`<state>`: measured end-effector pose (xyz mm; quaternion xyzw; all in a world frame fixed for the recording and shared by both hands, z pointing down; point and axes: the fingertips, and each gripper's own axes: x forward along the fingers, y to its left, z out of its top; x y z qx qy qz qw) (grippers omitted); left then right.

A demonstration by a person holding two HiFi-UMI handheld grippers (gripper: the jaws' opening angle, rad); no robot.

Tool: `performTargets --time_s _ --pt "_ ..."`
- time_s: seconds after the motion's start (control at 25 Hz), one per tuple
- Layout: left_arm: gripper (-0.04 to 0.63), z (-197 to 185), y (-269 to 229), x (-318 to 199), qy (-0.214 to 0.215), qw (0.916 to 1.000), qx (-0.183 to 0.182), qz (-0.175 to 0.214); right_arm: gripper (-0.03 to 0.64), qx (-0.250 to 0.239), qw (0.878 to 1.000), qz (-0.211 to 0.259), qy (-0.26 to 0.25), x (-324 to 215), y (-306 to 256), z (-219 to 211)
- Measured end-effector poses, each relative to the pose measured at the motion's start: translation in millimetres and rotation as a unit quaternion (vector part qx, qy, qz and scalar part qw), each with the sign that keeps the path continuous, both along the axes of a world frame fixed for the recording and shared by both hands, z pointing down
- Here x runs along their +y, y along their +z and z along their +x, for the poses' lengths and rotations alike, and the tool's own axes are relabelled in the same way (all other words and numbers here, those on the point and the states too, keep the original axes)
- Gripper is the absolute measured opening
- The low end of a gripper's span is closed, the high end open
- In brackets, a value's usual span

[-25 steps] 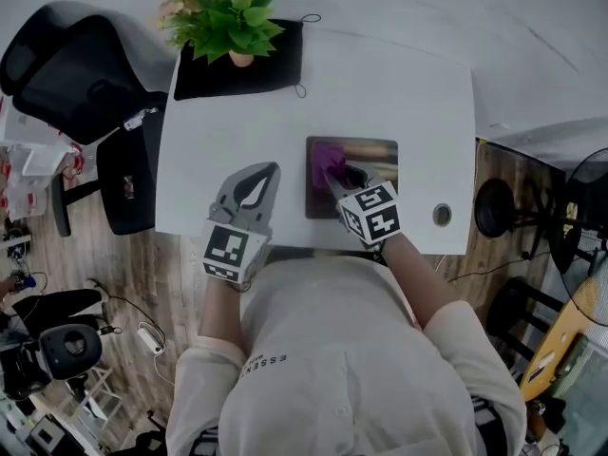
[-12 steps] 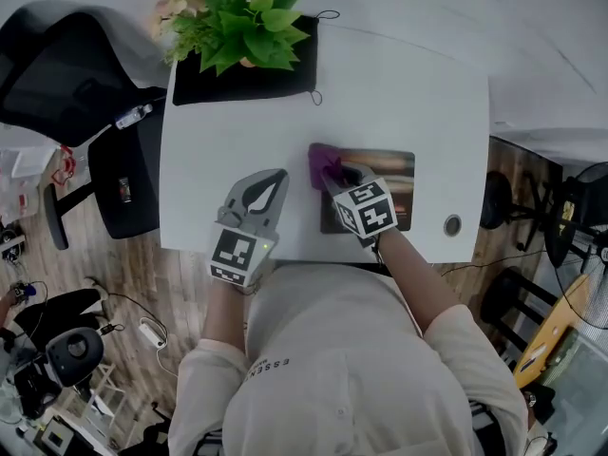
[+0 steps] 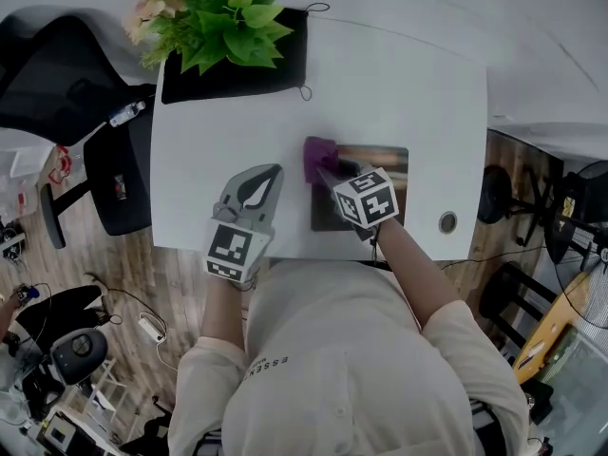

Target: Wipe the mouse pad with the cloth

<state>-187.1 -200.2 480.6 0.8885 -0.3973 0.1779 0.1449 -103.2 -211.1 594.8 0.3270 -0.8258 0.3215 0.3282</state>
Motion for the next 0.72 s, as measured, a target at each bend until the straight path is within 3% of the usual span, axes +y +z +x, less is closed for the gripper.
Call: performTargets --time_s 0.72 --pt "0.002 86 -8 2 0.010 0.9999 -0.007 0.004 0.091 0.005 0.999 -0.001 0.038 0 -1 106"
